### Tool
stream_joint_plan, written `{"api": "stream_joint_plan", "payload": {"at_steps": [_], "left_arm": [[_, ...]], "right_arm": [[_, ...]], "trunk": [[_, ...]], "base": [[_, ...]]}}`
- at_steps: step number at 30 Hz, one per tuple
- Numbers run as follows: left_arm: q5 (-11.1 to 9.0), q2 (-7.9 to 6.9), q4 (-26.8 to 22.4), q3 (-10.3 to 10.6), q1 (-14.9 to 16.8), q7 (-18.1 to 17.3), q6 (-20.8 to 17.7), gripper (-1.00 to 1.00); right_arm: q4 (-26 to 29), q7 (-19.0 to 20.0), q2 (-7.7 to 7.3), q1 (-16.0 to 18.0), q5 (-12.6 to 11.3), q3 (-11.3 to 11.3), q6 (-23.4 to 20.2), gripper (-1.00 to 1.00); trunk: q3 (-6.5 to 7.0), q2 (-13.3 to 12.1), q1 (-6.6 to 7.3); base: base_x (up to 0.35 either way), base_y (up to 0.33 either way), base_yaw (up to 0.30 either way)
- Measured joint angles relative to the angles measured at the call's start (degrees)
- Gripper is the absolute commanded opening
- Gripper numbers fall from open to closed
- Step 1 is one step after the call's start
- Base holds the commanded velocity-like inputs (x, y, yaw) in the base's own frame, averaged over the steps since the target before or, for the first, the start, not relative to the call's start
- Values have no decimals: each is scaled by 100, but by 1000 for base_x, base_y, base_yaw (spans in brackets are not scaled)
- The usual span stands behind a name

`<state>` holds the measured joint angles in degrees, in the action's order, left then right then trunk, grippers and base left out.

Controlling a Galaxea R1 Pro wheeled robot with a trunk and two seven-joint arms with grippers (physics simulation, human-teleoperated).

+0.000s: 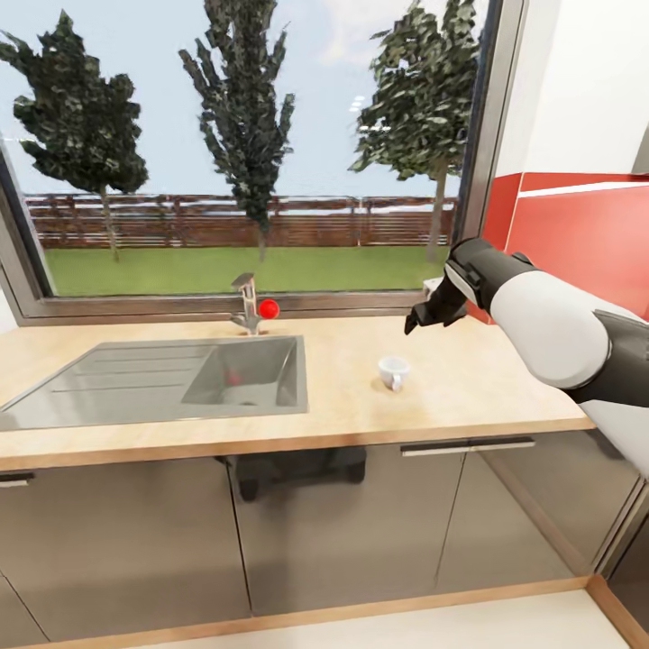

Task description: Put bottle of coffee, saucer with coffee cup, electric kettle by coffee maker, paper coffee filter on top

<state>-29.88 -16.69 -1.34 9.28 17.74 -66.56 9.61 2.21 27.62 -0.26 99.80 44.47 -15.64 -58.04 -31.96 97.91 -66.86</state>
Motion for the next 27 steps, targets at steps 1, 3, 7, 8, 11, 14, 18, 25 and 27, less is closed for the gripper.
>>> {"api": "stream_joint_plan", "payload": {"at_steps": [1, 3, 7, 8, 11, 14, 18, 25, 27], "left_arm": [[0, 0, 0, -1, 2, 0, 0, 100], [0, 0, 0, 0, 0, 0, 0, 100], [0, 0, 0, 0, -2, 0, 0, 100], [0, 0, 0, 0, -2, 0, 0, 100], [0, 0, 0, 0, -1, 0, 0, 100], [0, 0, 0, 0, -1, 0, 0, 100], [0, 0, 0, 0, -2, 0, 0, 100], [0, 0, 0, 0, -2, 0, 0, 100], [0, 0, 0, 0, -3, 0, 0, 100]], "right_arm": [[-3, 0, 3, -3, 3, 1, 1, 100], [-6, 0, 0, -12, 7, 7, 2, 100], [-132, 3, -10, -33, 8, 15, 9, 100], [-209, 8, -15, -39, 7, 19, 8, 100], [-282, 10, -25, -47, 9, 22, 8, 100], [-344, 9, -36, -58, 11, 25, 10, 100], [-370, 7, -40, -63, 15, 26, 13, 100], [-433, 4, -39, -87, 20, 28, 14, 100], [-463, 2, -40, -130, 24, 30, 14, 100]], "trunk": [[0, 0, 0], [0, 0, 0], [0, 0, -1], [0, -1, -1], [0, 0, -1], [0, 0, 0], [0, 0, -1], [0, -1, -1], [0, -1, -1]], "base": [[144, -2, 0], [76, -1, 0], [34, 0, 0], [24, 0, 0], [76, 0, 0], [117, 0, 0], [55, 0, 0], [14, 0, 0], [74, 0, 0]]}}
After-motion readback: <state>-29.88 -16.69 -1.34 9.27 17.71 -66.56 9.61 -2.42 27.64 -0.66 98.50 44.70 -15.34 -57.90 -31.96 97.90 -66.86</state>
